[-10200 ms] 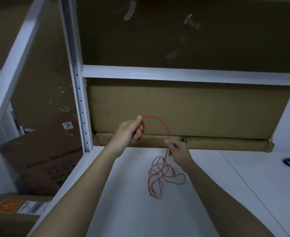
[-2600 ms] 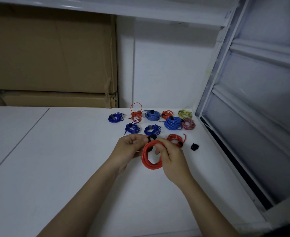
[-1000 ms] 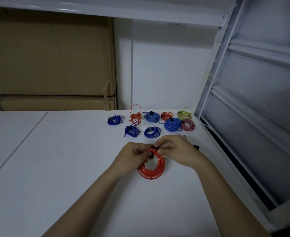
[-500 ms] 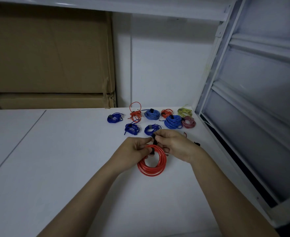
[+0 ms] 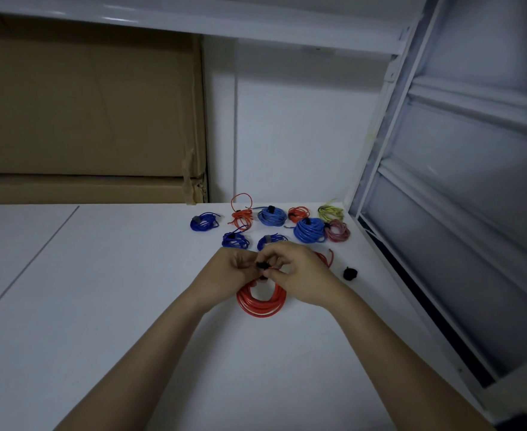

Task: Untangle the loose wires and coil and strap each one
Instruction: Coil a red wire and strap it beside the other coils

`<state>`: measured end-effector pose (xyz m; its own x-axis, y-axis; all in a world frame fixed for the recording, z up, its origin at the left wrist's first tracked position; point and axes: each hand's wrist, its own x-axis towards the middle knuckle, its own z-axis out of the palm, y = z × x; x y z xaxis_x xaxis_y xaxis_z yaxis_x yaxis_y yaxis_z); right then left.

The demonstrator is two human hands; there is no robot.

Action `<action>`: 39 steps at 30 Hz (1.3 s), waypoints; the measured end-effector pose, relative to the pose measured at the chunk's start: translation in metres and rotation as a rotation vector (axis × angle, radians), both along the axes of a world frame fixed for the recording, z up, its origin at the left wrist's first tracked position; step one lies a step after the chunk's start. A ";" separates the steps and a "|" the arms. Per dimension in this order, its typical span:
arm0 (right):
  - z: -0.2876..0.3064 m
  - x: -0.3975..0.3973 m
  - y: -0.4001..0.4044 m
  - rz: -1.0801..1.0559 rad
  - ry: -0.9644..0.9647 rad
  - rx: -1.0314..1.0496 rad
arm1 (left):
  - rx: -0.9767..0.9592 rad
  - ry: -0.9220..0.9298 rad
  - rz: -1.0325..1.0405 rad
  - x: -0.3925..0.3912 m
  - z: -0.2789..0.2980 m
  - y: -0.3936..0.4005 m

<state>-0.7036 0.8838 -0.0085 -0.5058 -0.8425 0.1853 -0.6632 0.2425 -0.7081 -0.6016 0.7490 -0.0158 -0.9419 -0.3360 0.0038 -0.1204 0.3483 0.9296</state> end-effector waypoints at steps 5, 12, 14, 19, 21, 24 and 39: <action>-0.003 0.000 0.002 -0.031 0.089 -0.148 | 0.032 0.017 -0.015 -0.002 0.005 -0.001; -0.014 0.005 -0.003 -0.198 0.210 -0.408 | 0.059 0.009 0.009 -0.005 0.007 0.001; -0.017 0.008 0.000 -0.171 0.235 -0.452 | 0.131 0.028 -0.002 -0.004 0.009 0.001; -0.012 0.009 0.006 -0.105 0.104 -0.447 | 0.372 0.054 0.020 -0.003 0.013 -0.001; -0.008 0.006 0.010 -0.060 0.120 -0.397 | 0.437 0.047 0.033 -0.004 0.016 -0.003; -0.007 0.001 0.015 0.005 0.253 -0.348 | 0.461 0.028 0.024 -0.003 0.018 -0.007; 0.001 0.004 0.003 0.031 0.284 -0.132 | 0.355 -0.015 0.024 0.000 0.016 -0.015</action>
